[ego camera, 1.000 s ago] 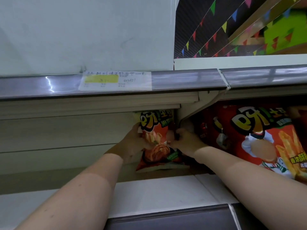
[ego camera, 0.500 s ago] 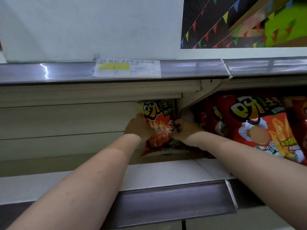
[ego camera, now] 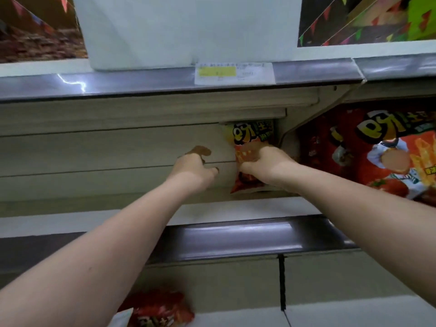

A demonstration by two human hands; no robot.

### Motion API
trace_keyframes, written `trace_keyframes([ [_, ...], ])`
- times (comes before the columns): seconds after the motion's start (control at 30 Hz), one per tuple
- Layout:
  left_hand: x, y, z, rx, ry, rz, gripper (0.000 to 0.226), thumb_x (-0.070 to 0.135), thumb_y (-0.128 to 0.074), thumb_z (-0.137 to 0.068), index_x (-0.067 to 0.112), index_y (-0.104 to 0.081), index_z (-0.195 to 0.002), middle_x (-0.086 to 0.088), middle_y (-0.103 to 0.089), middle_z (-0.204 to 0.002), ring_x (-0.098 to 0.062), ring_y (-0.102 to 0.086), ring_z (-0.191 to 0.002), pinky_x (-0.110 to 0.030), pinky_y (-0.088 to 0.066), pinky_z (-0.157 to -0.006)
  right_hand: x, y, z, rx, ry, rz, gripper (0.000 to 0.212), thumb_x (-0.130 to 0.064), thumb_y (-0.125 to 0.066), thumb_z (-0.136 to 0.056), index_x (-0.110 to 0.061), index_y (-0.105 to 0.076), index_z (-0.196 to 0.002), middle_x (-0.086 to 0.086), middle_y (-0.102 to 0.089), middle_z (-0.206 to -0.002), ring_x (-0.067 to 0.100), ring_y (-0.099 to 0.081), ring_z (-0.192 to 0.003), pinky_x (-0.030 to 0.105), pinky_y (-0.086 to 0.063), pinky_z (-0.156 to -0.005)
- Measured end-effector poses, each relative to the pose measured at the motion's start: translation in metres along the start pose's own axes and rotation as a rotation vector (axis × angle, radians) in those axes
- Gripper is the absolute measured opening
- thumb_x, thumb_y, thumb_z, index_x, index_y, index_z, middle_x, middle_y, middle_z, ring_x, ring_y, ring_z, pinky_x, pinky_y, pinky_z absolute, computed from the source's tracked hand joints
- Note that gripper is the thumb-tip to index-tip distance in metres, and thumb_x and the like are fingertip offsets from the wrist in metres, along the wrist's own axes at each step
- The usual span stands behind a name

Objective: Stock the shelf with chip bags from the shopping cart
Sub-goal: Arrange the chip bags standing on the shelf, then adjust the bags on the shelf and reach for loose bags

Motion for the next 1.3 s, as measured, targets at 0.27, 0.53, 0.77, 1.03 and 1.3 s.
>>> trace_keyframes([
  [0.27,-0.038,0.044,0.026,0.115,0.102,-0.048,0.03,0.025,-0.065,-0.088,0.02,-0.059,-0.117,-0.006,-0.062,-0.118,-0.025,-0.058,-0.11,-0.028,-0.045,-0.094,-0.045,-0.03,0.008,-0.078,0.193,-0.148,0.041,-0.03,-0.058,-0.09,-0.025,-0.048,-0.13,-0.003,-0.054,-0.123,0.012,-0.051,-0.101,0.023,-0.041,-0.081],
  [0.53,-0.05,0.089,0.076,0.294,0.255,-0.178,0.027,0.025,-0.062,-0.088,0.022,-0.061,-0.115,-0.004,-0.065,-0.115,-0.022,-0.058,-0.106,-0.022,-0.04,-0.083,-0.081,-0.043,0.026,-0.18,0.438,-0.226,0.039,-0.027,-0.061,-0.088,-0.024,-0.053,-0.126,-0.002,-0.06,-0.12,0.014,-0.055,-0.11,0.03,-0.046,-0.095],
  [0.77,-0.05,0.112,0.134,0.459,0.402,-0.24,0.021,0.023,-0.059,-0.091,0.022,-0.063,-0.112,0.001,-0.064,-0.106,-0.017,-0.058,-0.094,-0.025,-0.044,-0.081,-0.106,-0.059,0.057,-0.278,0.618,-0.406,0.026,-0.018,-0.061,-0.086,-0.021,-0.064,-0.111,-0.001,-0.065,-0.106,0.013,-0.059,-0.101,0.024,-0.045,-0.089],
  [1.03,-0.058,0.149,0.218,0.551,0.595,-0.371,0.022,0.022,-0.059,-0.091,0.022,-0.061,-0.113,0.001,-0.063,-0.109,-0.016,-0.059,-0.099,-0.029,-0.049,-0.082,-0.141,-0.09,0.114,-0.462,0.785,-0.547,0.027,-0.018,-0.058,-0.089,-0.021,-0.06,-0.117,-0.007,-0.058,-0.1,0.011,-0.056,-0.101,0.024,-0.044,-0.086],
  [1.3,-0.082,0.196,0.296,0.605,0.718,-0.33,0.014,0.021,-0.059,-0.092,0.023,-0.058,-0.106,0.001,-0.061,-0.101,-0.014,-0.056,-0.092,-0.026,-0.043,-0.078,-0.19,-0.131,0.174,-0.651,0.81,-0.542,0.026,-0.019,-0.057,-0.09,-0.022,-0.06,-0.116,-0.004,-0.063,-0.108,0.011,-0.057,-0.103,0.028,-0.047,-0.09],
])
Point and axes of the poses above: each hand's wrist, its own z-axis away from the middle knuckle, its own y-axis out of the back of the hand, x = y × z, the point moved 2 cm from there along -z, towards the middle knuckle
